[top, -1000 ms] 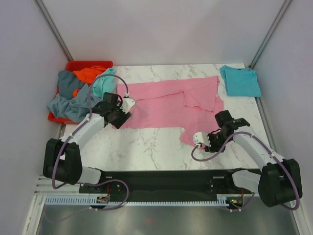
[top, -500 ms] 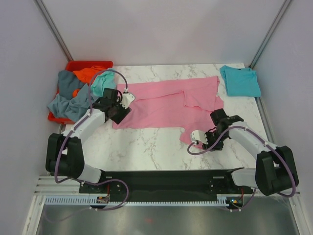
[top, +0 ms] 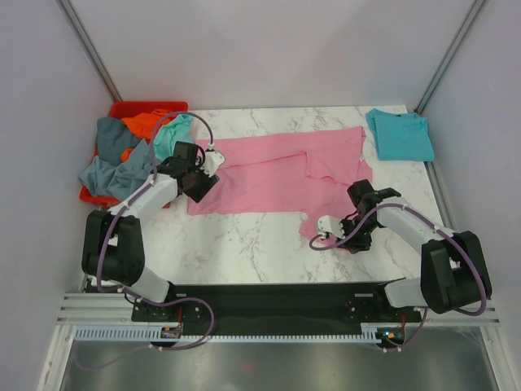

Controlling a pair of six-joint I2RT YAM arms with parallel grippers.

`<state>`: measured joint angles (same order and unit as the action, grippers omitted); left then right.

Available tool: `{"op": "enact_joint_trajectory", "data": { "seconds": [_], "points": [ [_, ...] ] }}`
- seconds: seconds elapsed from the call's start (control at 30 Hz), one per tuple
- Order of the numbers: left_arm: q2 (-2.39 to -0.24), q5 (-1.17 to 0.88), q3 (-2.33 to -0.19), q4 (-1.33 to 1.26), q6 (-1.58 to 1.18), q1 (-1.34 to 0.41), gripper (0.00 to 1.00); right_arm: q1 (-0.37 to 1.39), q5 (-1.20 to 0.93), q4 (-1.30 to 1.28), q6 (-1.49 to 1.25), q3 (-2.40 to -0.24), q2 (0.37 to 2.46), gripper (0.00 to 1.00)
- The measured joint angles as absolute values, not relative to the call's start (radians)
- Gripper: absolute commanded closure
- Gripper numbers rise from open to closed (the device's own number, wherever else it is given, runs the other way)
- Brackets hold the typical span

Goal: Fold and stack the t-shirts
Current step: Fold the tshirt

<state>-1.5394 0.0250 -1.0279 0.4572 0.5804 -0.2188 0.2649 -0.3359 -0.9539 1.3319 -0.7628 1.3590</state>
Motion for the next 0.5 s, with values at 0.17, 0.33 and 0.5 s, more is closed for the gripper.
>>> {"op": "enact_joint_trajectory", "data": {
  "seconds": [0.17,0.33,0.5],
  "points": [
    [-1.547,0.025,-1.035,0.463,0.572,-0.213,0.31,0.266,-0.331,-0.962,1.331,-0.762,1.370,0.66],
    [-1.548,0.025,-1.035,0.467,0.549,-0.207,0.31,0.267,-0.315,-0.957,1.319,-0.762,1.379,0.87],
    [-1.550,0.019,-1.035,0.493,0.498,-0.196,0.31,0.267,-0.307,-0.941,1.300,-0.762,1.380,1.00]
  ]
}}
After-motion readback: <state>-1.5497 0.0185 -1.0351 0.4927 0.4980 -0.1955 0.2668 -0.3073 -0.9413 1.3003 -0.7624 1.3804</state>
